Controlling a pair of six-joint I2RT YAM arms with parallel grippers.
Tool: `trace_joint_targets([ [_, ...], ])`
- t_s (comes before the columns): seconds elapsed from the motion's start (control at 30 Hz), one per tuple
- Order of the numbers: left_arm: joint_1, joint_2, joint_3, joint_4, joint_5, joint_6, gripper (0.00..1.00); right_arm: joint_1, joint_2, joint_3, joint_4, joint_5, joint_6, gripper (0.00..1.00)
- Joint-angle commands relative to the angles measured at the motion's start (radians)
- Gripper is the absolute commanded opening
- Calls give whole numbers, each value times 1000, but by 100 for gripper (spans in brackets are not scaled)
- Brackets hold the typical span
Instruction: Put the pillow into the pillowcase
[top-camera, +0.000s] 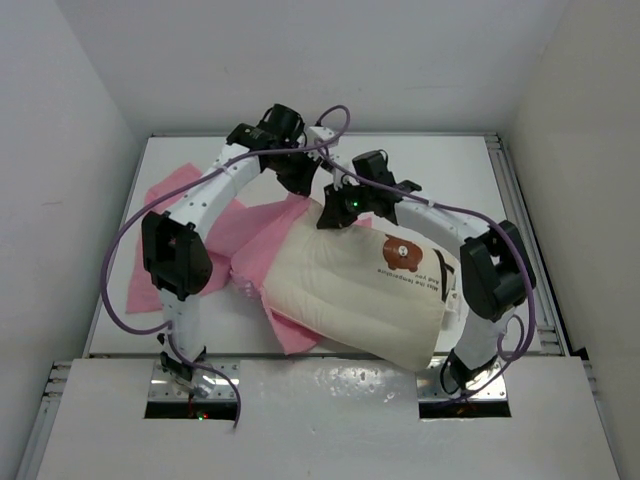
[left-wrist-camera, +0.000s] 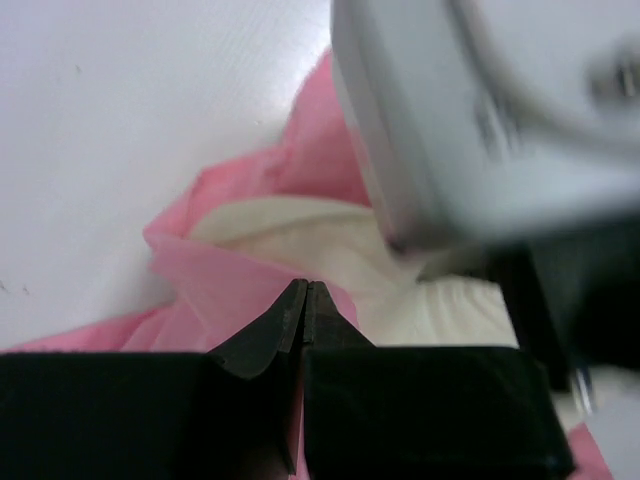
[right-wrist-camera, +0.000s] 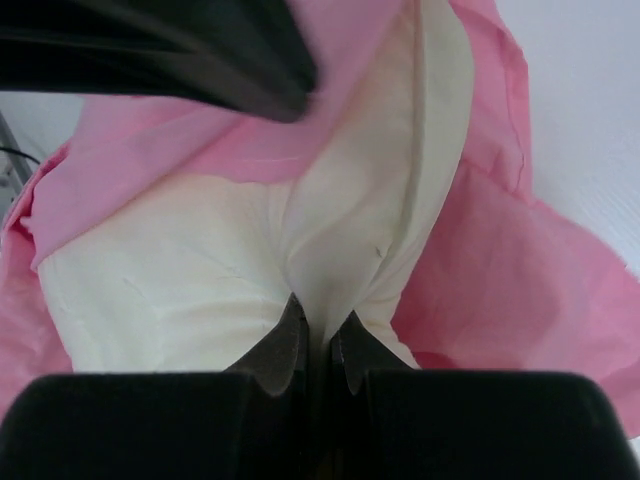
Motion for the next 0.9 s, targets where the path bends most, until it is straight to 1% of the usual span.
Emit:
trace_joint_targets([
  [0.0,0,-81,-5,235,-39,-31,0,60,-14,47,-11,-146,-35,0],
  [0.07,16,-96,-26,280,-97,-47,0,63,-35,11,15,-175,-39,0],
  [0.1,20,-110,-36,290,-103,-56,0,63,-49,-38,37,-180,-31,0],
  [0.23,22,-127,-66,281,-70,-42,0,57,-118,-138,169,-201,26,0],
  [0.27,20,-129,-69,271,-32,-30,0,54,-123,-166,255,-207,78,0],
  [0.33,2,-135,-66,222,-2,-10,0,40,-120,-175,346,-223,147,0],
  [0.4,-9,-145,-65,167,-33,14,0,32,-106,-152,353,-217,164,0],
  [0.43,-7,-158,-62,145,-75,22,0,31,-91,-128,324,-212,161,0],
  [0.47,-6,-164,-57,79,-105,24,5,31,-86,-120,303,-195,153,0],
  [0.5,0,-162,-51,36,-140,27,20,31,-83,-114,264,-189,146,0],
  [0.53,5,-158,-36,-58,-210,31,43,31,-85,-123,261,-178,141,0],
  [0.57,5,-152,-36,-105,-221,44,51,31,-86,-134,262,-172,142,0],
  [0.6,13,-144,-57,-149,-218,54,57,31,-92,-147,282,-171,153,0],
  [0.67,17,-149,-92,-205,-208,64,65,31,-95,-167,299,-161,168,0],
  [0.77,25,-165,-131,-256,-192,58,71,29,-88,-168,312,-152,185,0],
  [0.83,25,-185,-175,-240,-171,51,76,29,-85,-171,319,-151,190,0],
  [0.87,22,-188,-192,-221,-150,51,76,31,-86,-171,324,-151,192,0],
])
